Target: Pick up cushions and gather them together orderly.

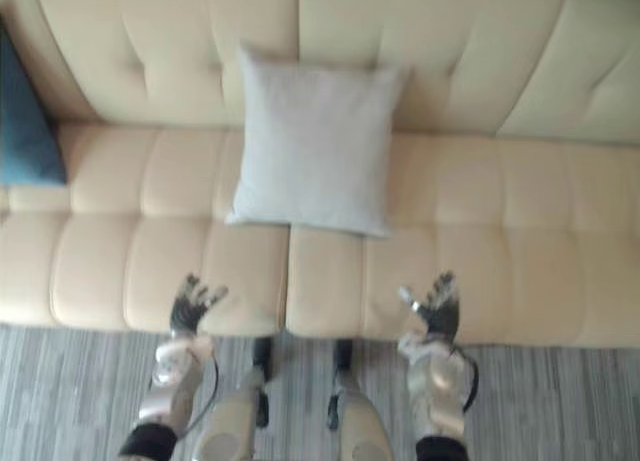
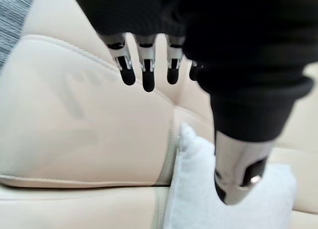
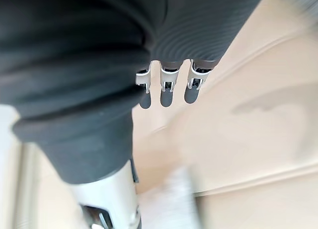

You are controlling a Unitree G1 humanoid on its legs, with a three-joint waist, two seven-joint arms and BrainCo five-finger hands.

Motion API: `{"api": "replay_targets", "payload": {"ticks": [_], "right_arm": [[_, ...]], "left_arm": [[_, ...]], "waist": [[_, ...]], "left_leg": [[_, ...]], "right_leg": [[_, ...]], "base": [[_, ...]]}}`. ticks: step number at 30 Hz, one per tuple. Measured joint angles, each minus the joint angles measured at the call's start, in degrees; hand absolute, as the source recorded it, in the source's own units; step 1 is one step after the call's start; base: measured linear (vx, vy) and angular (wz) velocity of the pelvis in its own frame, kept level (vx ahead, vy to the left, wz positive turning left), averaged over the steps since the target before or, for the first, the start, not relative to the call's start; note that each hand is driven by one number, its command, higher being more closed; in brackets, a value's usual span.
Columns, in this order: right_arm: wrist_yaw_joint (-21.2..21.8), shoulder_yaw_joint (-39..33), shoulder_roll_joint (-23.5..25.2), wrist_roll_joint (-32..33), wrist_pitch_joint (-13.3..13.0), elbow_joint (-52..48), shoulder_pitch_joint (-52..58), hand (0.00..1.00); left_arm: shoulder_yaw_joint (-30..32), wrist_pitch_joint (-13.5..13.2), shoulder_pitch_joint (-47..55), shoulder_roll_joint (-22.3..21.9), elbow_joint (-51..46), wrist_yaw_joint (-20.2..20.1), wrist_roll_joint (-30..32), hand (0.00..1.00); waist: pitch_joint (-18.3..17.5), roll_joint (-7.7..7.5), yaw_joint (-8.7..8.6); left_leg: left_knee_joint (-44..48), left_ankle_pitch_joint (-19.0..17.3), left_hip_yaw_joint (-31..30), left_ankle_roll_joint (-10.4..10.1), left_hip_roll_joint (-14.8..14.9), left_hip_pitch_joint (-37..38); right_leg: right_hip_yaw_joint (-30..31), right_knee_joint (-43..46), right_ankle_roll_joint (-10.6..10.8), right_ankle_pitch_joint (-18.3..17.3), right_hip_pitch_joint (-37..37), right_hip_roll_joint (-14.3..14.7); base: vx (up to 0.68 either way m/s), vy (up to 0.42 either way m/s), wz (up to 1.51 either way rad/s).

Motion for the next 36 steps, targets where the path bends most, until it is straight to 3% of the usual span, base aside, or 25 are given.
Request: {"api": "replay_targets", "payload": {"ticks": [7, 17, 22, 24, 25, 26, 27, 28, 29, 31, 33, 34, 36], "right_arm": [[3.08, -2.1, 1.57, -4.36, 3.08, 19.59, 1.17, 0.0], [4.13, -4.42, 1.47, -5.7, 4.35, 25.38, 0.7, 0.0], [3.68, -2.4, 1.5, -6.53, 4.88, 26.18, -1.54, 0.0], [3.19, -1.07, 1.84, -6.6, 4.9, 25.85, -4.15, 0.0], [3.1, -0.97, 2.02, -6.6, 4.94, 25.61, -5.32, 0.0], [2.78, -0.41, 1.8, -6.63, 4.93, 24.2, -6.77, 0.0], [2.5, 0.44, 1.66, -6.68, 4.92, 23.25, -8.23, 0.0], [2.41, 0.61, 1.68, -6.8, 4.91, 22.77, -8.31, 0.0], [2.28, 0.68, 1.9, -7.39, 4.9, 22.68, -7.81, 0.0], [2.1, 0.72, 2.34, -8.43, 4.91, 23.45, -7.43, 0.0], [2.06, 0.74, 2.89, -8.87, 4.87, 23.87, -7.37, 0.0], [2.03, 0.7, 3.01, -8.93, 4.87, 23.93, -8.13, 0.0], [1.58, 0.69, 2.26, -9.07, 4.9, 23.91, -9.0, 0.0]], "left_arm": [[4.26, 2.3, 1.82, -0.56, 16.36, -2.6, 5.43, 0.0], [7.13, 2.42, 3.23, -0.46, 20.57, -2.59, 10.95, 0.0], [7.08, 2.41, 2.24, -0.32, 20.56, -2.03, 13.32, 0.0], [7.08, 2.46, 0.39, -0.03, 20.47, -1.05, 13.29, 0.0], [7.22, 2.67, -0.49, -0.02, 20.15, -0.86, 13.27, 0.0], [7.52, 3.18, -0.74, -0.87, 18.81, -0.7, 13.27, 0.0], [8.76, 3.36, -1.29, -1.83, 17.98, -0.59, 13.29, 0.0], [8.79, 3.38, -1.79, -2.03, 17.58, -0.22, 13.29, 0.0], [8.77, 3.36, -2.03, -2.08, 16.33, 0.33, 13.27, 0.0], [8.8, 3.38, -1.53, -1.72, 15.81, 0.37, 13.26, 0.0], [9.12, 3.46, -1.13, -1.67, 15.7, 0.37, 13.19, 0.0], [9.31, 3.53, -1.25, -2.09, 15.44, 0.38, 13.14, 0.0], [9.27, 3.59, -1.16, -3.61, 14.84, 0.46, 13.05, 0.0]], "waist": [[-5.55, -0.47, -0.18], [-6.83, -1.03, -0.21], [-5.82, -1.99, 0.0], [-5.26, -2.72, -0.02], [-4.71, -3.16, 0.14], [-4.17, -1.74, 1.06], [-3.08, -0.91, 1.8], [-3.0, -0.73, 1.76], [-2.89, -0.93, 1.74], [-4.06, -2.86, 2.48], [-4.85, -4.04, 2.89], [-4.96, -4.39, 3.52], [-4.5, -2.36, 4.74]], "left_leg": [[-2.56, -0.78, 1.41, 0.08, -0.29, 6.55], [-2.91, -1.61, 3.16, 0.55, -1.39, 11.43], [-2.32, -1.77, 4.29, 0.79, -1.69, 10.53], [2.78, -3.16, 5.27, 1.77, -1.85, 5.81], [6.22, -4.01, 5.86, 2.21, -1.8, 3.46], [9.79, -5.4, 7.87, 3.85, 1.21, 0.76], [10.67, -5.58, 8.63, 3.96, 2.76, 0.35], [10.89, -5.93, 8.42, 4.28, 3.18, 0.25], [11.61, -6.07, 7.37, 4.51, 3.0, 0.53], [13.89, -5.61, 7.47, 3.94, 2.2, -0.59], [17.35, -5.62, 7.73, 3.97, 2.04, -3.24], [19.79, -5.54, 7.83, 3.82, 2.73, -5.38], [20.13, -4.29, 7.87, 2.47, 4.4, -6.4]], "right_leg": [[1.08, -0.19, 0.44, -1.4, 4.81, -0.21], [3.26, 0.03, 1.43, -1.95, 8.58, -1.19], [4.26, 2.95, 2.32, -2.27, 6.22, -1.7], [5.43, 4.74, 4.14, -0.83, 2.13, -2.0], [5.78, 4.62, 6.2, 0.82, 0.91, -2.31], [5.97, 2.83, 8.82, 5.61, 0.27, -1.08], [1.52, 13.17, 3.35, 0.65, -1.78, -0.9], [-0.89, 22.7, 1.02, -4.7, -2.9, -1.62], [-2.7, 32.95, 1.6, -9.97, -1.98, -3.54], [-2.84, 38.62, 4.28, -12.32, 2.56, -6.6], [-2.38, 39.82, 6.38, -13.91, 6.74, -8.73], [-1.14, 36.6, 7.71, -16.35, 8.54, -8.15], [-1.19, 31.33, 6.39, -19.14, 9.75, -5.69]], "base": [[0.06, 0.006, -0.08], [0.01, 0.018, -0.09], [-0.03, 0.022, -0.11], [-0.11, 0.025, -0.26], [-0.15, 0.039, -0.48], [-0.22, 0.057, -0.67], [-0.19, 0.035, -0.54], [-0.12, 0.006, -0.11], [-0.04, -0.031, 0.15], [-0.07, -0.117, 0.09], [-0.13, -0.164, -0.01], [-0.23, -0.187, -0.12], [-0.27, -0.182, -0.29]]}}
